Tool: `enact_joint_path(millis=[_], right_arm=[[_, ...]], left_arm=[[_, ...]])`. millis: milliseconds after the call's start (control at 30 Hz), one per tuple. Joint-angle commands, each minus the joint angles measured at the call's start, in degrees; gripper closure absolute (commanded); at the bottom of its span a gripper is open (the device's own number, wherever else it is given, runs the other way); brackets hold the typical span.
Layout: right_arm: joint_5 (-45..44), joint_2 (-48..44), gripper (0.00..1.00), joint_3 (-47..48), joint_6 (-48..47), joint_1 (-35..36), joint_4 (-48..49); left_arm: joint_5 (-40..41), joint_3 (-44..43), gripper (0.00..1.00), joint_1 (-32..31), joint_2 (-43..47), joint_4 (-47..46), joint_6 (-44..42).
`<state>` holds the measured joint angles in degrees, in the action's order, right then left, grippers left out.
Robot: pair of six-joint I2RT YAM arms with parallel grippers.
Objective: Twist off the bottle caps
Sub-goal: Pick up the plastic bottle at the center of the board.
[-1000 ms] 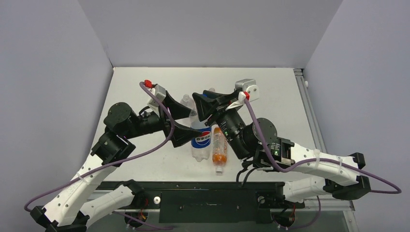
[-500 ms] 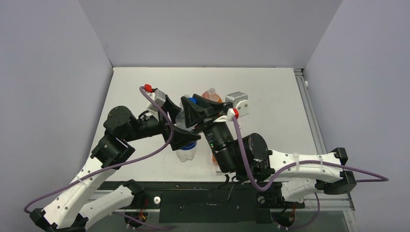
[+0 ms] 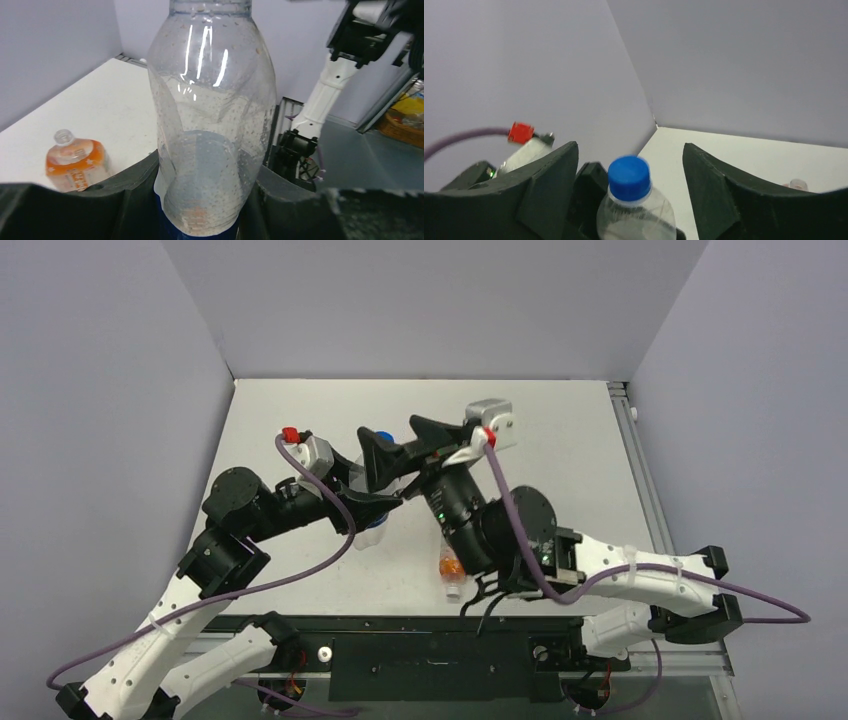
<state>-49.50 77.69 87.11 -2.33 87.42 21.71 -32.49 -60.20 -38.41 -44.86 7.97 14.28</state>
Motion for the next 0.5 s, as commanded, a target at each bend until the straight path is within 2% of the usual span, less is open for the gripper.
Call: enact_joint_path(millis=[0, 133, 233, 467], right_arm=[[12.0, -1.2, 0.25, 13.7, 17.4, -7.9, -27.6], [17.3, 2.5, 0.22, 23.7, 18.5, -9.2, -40.3], [19.9, 6.8, 0.23, 31.8, 18.7, -9.8, -48.6], [28.2, 10.6, 0.34, 37.8, 22.2, -13.1, -55.4]], left_arm=[[8.5, -0.8, 0.83, 0.2, 1.3, 1.0, -9.1], [12.4, -0.4, 0.92, 0.1, 1.4, 0.6, -10.4], [12.6, -0.7, 0.94, 0.1, 1.2, 0.5, -10.5], [10.5, -1.0, 0.97, 0.0, 1.2, 0.5, -13.7]])
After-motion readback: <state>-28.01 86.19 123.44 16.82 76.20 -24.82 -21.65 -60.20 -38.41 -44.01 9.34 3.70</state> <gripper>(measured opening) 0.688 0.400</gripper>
